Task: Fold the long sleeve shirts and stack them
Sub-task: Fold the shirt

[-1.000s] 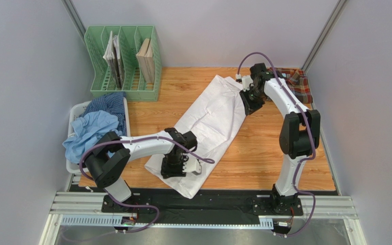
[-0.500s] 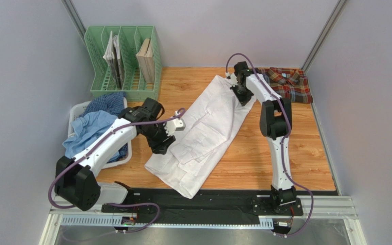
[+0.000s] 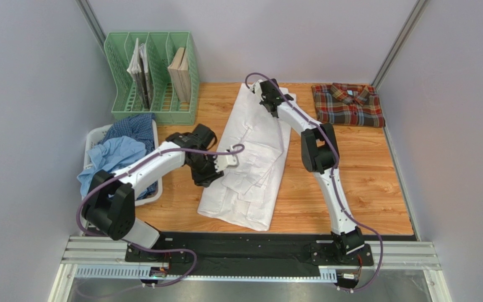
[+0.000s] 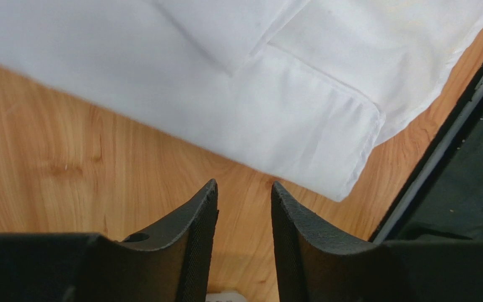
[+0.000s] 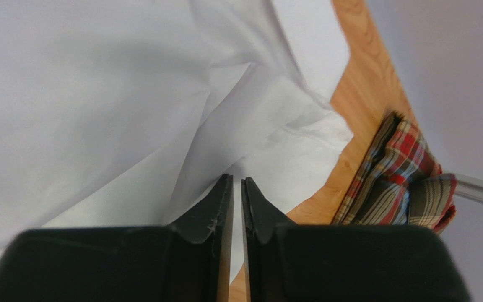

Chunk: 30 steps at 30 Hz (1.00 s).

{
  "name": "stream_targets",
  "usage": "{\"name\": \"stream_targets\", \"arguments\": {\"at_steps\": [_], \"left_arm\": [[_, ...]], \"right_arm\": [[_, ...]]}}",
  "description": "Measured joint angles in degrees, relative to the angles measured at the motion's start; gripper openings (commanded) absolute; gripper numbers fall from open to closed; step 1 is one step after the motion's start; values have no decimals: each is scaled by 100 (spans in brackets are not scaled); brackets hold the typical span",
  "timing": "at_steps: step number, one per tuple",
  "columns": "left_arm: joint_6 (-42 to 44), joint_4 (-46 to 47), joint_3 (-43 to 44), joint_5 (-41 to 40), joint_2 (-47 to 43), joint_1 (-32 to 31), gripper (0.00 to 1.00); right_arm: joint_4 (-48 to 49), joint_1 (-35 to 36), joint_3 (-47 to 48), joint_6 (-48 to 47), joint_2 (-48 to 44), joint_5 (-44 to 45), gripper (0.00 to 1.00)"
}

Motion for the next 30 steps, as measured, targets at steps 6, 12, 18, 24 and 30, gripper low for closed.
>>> {"name": "stream_targets", "arguments": {"at_steps": [6, 12, 18, 24, 30], "left_arm": [[229, 555, -393, -772, 870, -1283, 32], [127, 343, -13, -1178, 1576, -1812, 28], [-234, 177, 487, -881, 1928, -2608, 40], [-619, 203, 254, -35, 1023, -2500, 72], [-627, 520, 24, 522, -2184, -2122, 99]], "right_arm": [[667, -85, -535, 177, -638, -372, 47], [363, -450, -1499, 723, -2664, -1130, 69], [-199, -1198, -1851, 1421, -4402, -2457, 78], [-566, -2079, -3136, 1558, -5862, -3958, 98], [-306, -1954, -5272, 1224, -7781, -5495, 93]]}}
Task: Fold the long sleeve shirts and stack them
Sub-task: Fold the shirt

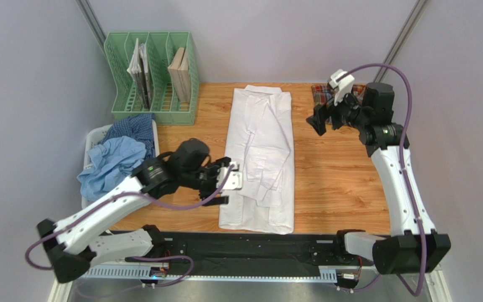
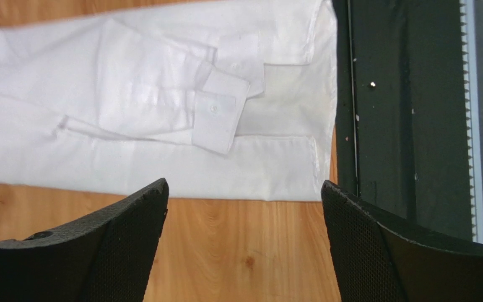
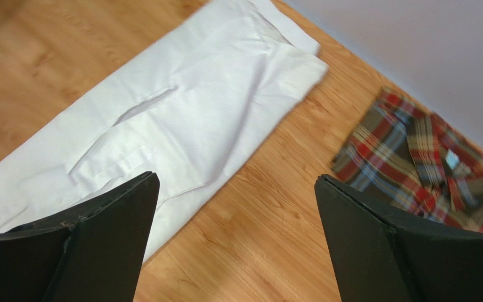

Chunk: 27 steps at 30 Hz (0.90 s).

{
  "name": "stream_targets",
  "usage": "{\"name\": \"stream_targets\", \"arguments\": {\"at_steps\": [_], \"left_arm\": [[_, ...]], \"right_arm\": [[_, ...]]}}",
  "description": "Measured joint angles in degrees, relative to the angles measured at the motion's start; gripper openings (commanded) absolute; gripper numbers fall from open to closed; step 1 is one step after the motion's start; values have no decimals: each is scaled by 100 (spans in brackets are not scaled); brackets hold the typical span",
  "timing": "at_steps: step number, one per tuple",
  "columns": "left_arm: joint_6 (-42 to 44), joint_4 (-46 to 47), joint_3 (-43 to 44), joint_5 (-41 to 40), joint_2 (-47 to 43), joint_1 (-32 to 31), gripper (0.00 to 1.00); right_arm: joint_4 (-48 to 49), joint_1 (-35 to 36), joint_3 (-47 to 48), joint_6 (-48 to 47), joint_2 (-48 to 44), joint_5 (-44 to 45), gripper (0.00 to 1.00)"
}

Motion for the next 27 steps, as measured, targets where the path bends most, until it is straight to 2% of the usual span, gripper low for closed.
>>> {"name": "stream_targets", "arguments": {"at_steps": [3, 5, 7, 10, 14, 17, 21, 27], "left_arm": [[328, 149, -348, 365, -1099, -50, 99], [721, 125, -673, 544, -1388, -76, 99], [1099, 50, -1067, 529, -1388, -125, 99], [1602, -2, -1615, 372, -1043, -197, 92], [2122, 203, -2229, 37, -614, -409, 84], [2524, 457, -2535, -133, -442, -546, 79], [2855, 815, -2618, -212, -111, -675, 71], [3018, 1209, -2618, -243, 476, -898, 68]], "right_arm": [[-245, 350, -396, -1038, -669, -651, 93], [-584, 756, -935, -2006, -1252, -911, 91], [-911, 1158, -1818, -2940, -1910, -1043, 84], [-1620, 1620, -3268, -4234, -2828, -953, 76], [-2256, 2234, -4568, -5504, -3460, -734, 69], [-2299, 2623, -5073, -6159, -3534, -588, 64], [-1917, 2942, -5412, -6625, -3156, -459, 56], [-1266, 3108, -5711, -7250, -2457, -345, 55]]}}
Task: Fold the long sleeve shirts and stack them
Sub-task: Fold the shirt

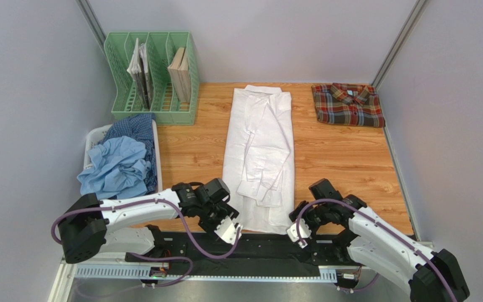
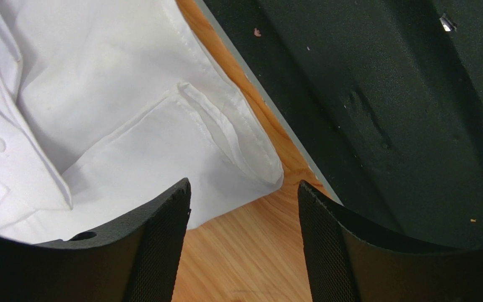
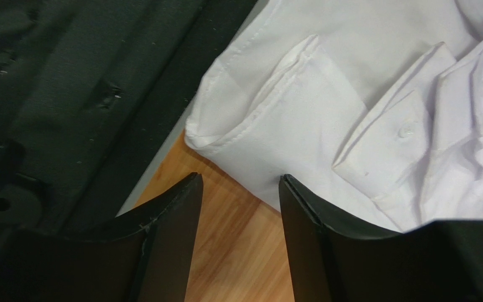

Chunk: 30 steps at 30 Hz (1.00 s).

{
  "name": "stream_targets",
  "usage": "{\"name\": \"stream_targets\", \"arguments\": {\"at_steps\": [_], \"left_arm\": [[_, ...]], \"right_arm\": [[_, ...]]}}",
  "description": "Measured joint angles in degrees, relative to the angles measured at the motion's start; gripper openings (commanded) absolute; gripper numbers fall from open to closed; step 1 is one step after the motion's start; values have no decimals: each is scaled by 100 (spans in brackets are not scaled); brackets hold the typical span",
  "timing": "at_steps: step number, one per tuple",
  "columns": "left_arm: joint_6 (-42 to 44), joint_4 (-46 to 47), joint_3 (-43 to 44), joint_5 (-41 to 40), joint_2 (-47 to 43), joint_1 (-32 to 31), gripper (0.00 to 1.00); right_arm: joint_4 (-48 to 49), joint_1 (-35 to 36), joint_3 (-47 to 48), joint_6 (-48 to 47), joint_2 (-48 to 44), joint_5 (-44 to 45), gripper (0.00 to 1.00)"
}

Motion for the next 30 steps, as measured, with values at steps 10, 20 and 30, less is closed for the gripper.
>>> {"name": "stream_targets", "arguments": {"at_steps": [10, 20, 30], "left_arm": [[68, 328, 26, -76, 732, -195, 27], [-352, 192, 144, -85, 339, -634, 0], [-1121, -81, 188, 15, -852, -1196, 0]], "right_arm": [[1515, 293, -42, -127, 776, 44, 35], [1390, 1012, -195, 636, -280, 616, 0], [352, 1725, -186, 1786, -1670, 1119, 0]]}}
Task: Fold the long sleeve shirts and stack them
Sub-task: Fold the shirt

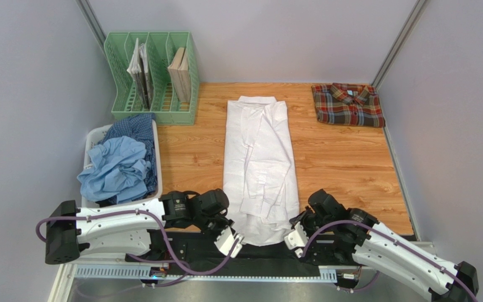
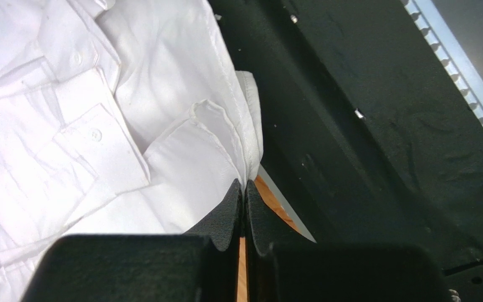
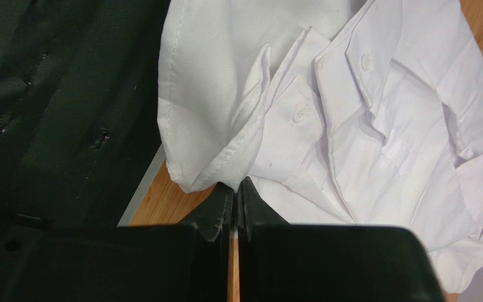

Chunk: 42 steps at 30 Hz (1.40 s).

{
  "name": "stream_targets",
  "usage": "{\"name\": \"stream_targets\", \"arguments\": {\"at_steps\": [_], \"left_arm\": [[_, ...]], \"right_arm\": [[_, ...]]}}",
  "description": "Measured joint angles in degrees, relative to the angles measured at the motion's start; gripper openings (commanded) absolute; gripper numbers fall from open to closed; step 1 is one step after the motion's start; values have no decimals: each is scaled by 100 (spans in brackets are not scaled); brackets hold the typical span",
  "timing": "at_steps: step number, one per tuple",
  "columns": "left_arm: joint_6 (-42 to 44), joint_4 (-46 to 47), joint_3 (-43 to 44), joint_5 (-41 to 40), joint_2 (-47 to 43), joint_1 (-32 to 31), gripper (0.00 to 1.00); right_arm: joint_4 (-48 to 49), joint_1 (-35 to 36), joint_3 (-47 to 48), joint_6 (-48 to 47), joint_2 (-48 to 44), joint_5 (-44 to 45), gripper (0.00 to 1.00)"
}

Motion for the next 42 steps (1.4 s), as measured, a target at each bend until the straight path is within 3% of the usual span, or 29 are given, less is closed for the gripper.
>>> {"name": "stream_targets", "arguments": {"at_steps": [7, 13, 21, 29, 32, 36, 37, 38, 40, 41, 42], "left_arm": [[-85, -109, 291, 79, 70, 769, 0], [22, -267, 1434, 433, 592, 1755, 0], [212, -415, 3912, 940, 2990, 3585, 0], [205, -570, 5480, 1019, 5252, 4439, 0], [162, -629, 5613, 973, 5687, 4518, 1], [33, -623, 5648, 885, 5932, 4542, 9], [-15, -627, 5678, 855, 5954, 4548, 11], [-101, -654, 5775, 809, 5995, 4555, 16], [-350, -667, 6070, 702, 6105, 4579, 32], [-514, -662, 6236, 643, 6153, 4607, 39], [-673, -691, 6398, 610, 6192, 4649, 40]], "right_arm": [[138, -111, 330, 590, 474, 273, 0], [551, -1217, 1475, 754, 1707, -31, 0], [1325, -2879, 3657, 636, 4509, -767, 0], [1934, -3324, 4811, 706, 6859, -866, 0], [2026, -3342, 4839, 815, 7224, -828, 9], [2103, -3344, 4859, 1049, 7381, -706, 41], [2118, -3355, 4863, 1106, 7385, -669, 43], [2144, -3355, 4872, 1178, 7385, -623, 45], [2159, -3386, 4924, 1360, 7383, -514, 60], [2159, -3405, 4959, 1491, 7383, -457, 62], [2146, -3440, 5018, 1617, 7377, -369, 63]]}}
